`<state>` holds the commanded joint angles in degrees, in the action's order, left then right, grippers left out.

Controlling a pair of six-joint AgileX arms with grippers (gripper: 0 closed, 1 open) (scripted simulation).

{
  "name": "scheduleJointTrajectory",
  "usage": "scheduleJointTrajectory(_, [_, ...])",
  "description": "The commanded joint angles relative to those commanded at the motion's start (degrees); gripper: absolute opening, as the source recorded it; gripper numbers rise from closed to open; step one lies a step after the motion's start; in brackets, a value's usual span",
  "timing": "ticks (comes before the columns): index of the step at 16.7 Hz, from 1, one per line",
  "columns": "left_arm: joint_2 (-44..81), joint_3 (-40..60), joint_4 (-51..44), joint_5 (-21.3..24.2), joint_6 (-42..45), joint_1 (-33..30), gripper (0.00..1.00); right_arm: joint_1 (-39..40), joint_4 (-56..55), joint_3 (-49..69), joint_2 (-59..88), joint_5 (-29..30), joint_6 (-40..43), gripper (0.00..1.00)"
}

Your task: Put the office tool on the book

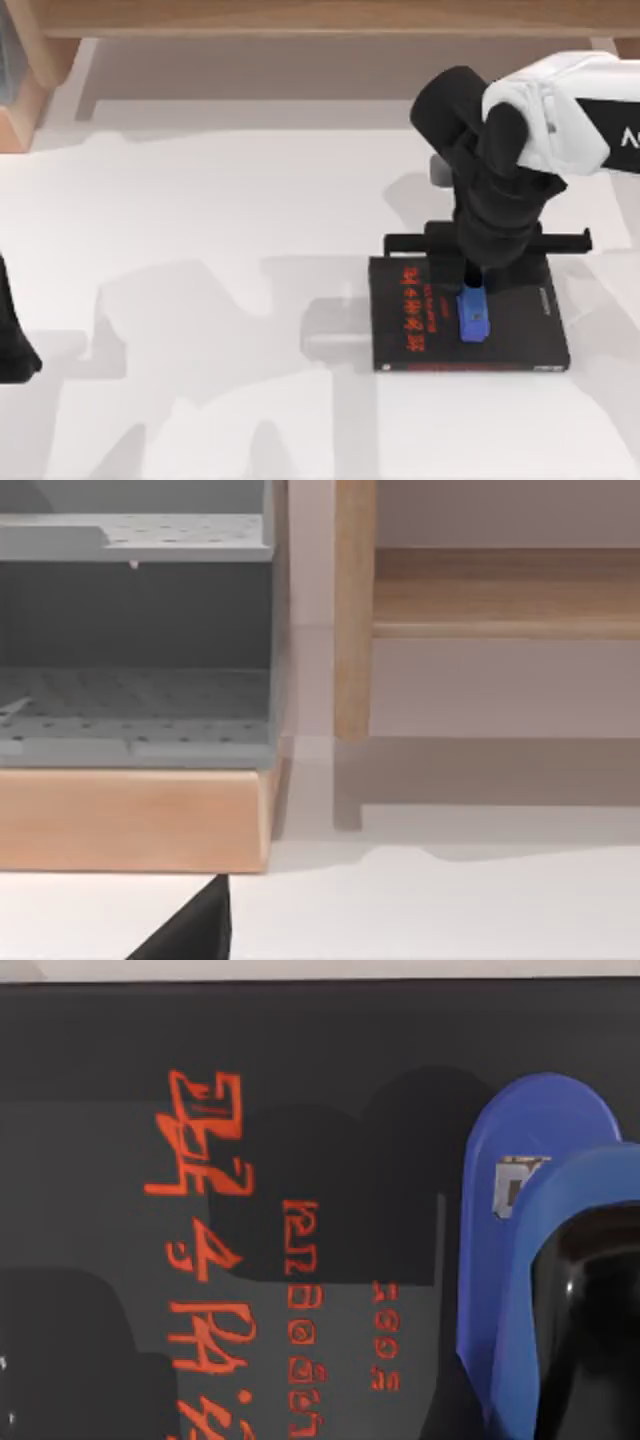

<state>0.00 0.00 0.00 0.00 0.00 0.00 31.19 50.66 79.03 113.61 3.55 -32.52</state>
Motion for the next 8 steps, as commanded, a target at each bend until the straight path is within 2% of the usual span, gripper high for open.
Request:
scheduleJointTrajectory(7, [0.0, 0.0, 0.0, 0.0, 0.0, 0.0, 1.0, 0.0, 0.0, 0.0, 0.0, 0.0, 0.0, 0.98])
scheduleJointTrajectory(8, [0.0, 0.0, 0.0, 0.0, 0.0, 0.0, 1.0, 0.0, 0.0, 0.0, 0.0, 0.0, 0.0, 1.0])
